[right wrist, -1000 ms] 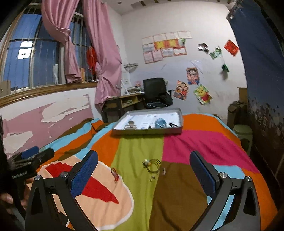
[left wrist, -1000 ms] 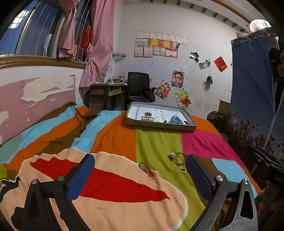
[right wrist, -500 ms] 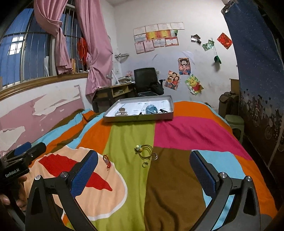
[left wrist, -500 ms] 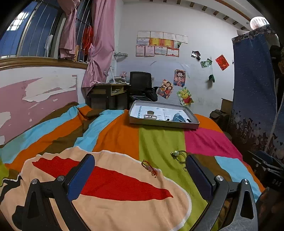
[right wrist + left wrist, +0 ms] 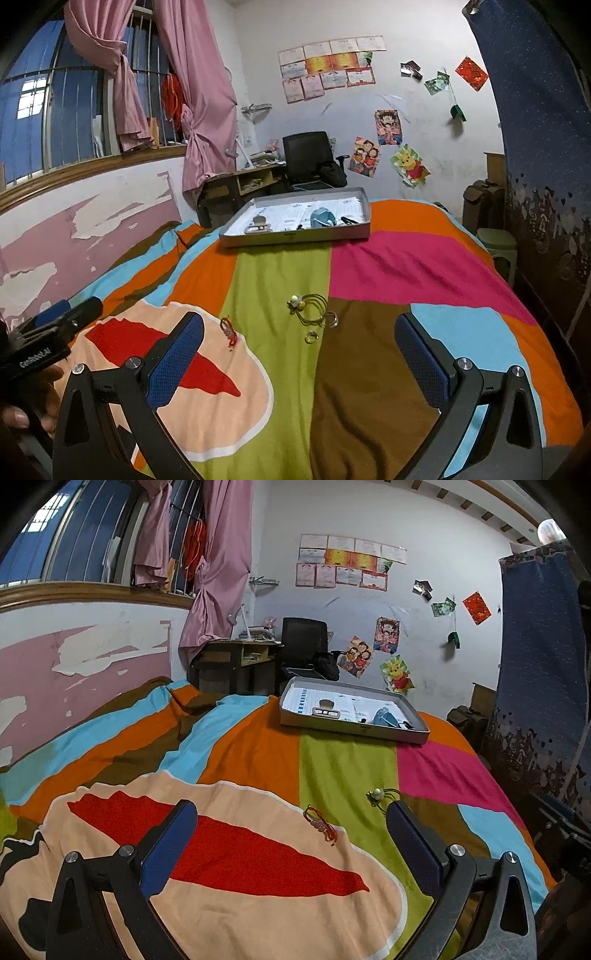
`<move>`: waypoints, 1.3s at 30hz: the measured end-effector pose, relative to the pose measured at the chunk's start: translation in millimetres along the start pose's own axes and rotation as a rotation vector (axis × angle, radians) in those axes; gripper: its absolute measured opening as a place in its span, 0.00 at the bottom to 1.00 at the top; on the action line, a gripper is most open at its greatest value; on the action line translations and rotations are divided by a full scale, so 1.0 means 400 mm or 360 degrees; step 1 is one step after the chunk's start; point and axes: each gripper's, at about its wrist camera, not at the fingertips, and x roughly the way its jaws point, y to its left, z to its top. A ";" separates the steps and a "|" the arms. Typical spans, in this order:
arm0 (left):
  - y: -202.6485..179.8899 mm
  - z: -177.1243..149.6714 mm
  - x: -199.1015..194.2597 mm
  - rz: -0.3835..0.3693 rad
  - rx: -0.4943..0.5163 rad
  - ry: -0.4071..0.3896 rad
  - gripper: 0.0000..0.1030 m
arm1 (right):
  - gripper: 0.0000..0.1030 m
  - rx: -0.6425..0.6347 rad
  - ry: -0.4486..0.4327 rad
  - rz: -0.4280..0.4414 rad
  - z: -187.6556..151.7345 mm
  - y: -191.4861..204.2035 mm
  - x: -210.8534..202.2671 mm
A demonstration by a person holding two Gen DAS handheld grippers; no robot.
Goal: Organize jewelry
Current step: 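Lower the left tool onto the red string bracelet while the right tool approaches the silver ring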
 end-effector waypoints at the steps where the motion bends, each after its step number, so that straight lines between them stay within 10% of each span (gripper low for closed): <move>1: 0.002 0.002 0.006 0.0000 -0.0006 0.0002 1.00 | 0.99 -0.0005 -0.0017 0.0010 0.003 0.002 0.000; 31: -0.042 0.115 0.311 -0.0057 -0.0092 -0.0123 1.00 | 0.99 -0.0247 -0.0319 -0.0044 0.211 -0.003 0.229; 39: -0.016 0.055 0.434 -0.0113 -0.0068 0.0148 1.00 | 0.99 -0.0332 -0.0160 -0.0013 0.177 0.005 0.346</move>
